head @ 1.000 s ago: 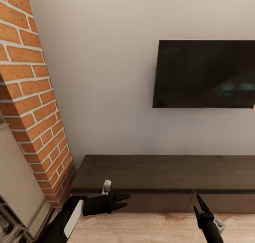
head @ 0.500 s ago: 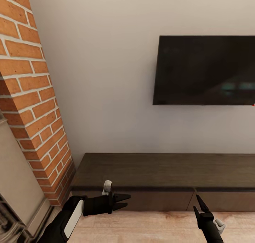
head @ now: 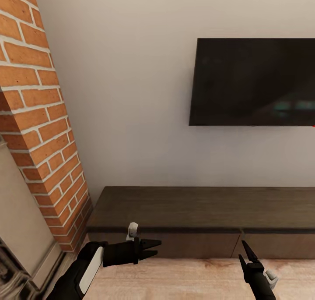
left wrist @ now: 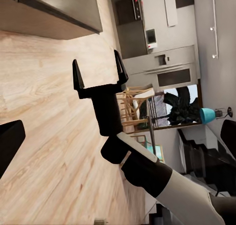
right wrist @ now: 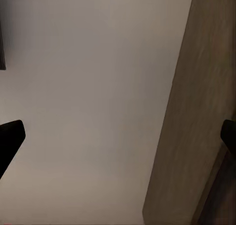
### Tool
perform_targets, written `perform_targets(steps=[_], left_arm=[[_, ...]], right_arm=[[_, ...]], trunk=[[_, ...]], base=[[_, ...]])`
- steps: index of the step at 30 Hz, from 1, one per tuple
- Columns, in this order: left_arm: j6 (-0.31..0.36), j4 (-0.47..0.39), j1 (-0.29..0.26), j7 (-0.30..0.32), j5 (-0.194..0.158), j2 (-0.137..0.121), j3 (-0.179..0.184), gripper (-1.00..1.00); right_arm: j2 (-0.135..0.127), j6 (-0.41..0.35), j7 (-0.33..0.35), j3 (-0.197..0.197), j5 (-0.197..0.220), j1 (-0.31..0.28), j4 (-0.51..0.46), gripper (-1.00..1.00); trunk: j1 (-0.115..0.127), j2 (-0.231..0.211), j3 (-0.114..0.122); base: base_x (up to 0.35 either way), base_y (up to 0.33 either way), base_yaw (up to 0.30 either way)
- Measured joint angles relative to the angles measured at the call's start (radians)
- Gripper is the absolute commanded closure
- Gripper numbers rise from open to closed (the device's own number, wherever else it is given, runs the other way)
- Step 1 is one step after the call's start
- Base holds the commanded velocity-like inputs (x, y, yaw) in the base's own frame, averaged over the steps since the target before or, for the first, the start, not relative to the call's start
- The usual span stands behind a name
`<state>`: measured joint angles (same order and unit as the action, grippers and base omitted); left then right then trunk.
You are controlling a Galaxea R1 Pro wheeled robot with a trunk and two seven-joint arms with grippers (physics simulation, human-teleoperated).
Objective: Place each of the two pumpkins and all three candles from the living room inside a cabinet in the living room (use any cabinet), then make sure every cabinet is closed, and position the cauldron so it is next to a table in the living room.
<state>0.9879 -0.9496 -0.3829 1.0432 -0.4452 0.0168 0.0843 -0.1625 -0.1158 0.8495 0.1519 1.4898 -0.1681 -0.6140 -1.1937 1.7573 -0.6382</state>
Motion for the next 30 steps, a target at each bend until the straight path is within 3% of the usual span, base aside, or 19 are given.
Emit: perform_targets(steps=[13,30], left_arm=[[0.000,0.000,0.000,0.001,0.000,-0.001,0.000,-1.00],[0.000,0.000,0.000,0.001,0.000,-0.003,0.000,-1.00]], right_arm=[[0.000,-0.003,-0.042,-0.002,0.000,0.000,0.001,-1.00],[0.000,-0.003,-0.044,-0.002,0.000,0.000,0.001,-1.00]], trunk=[[-0.050,0.091,-0.041],[-0.115,0.210,-0.094]], base=[[0.000,0.000,0.000],[0.000,0.000,0.000]])
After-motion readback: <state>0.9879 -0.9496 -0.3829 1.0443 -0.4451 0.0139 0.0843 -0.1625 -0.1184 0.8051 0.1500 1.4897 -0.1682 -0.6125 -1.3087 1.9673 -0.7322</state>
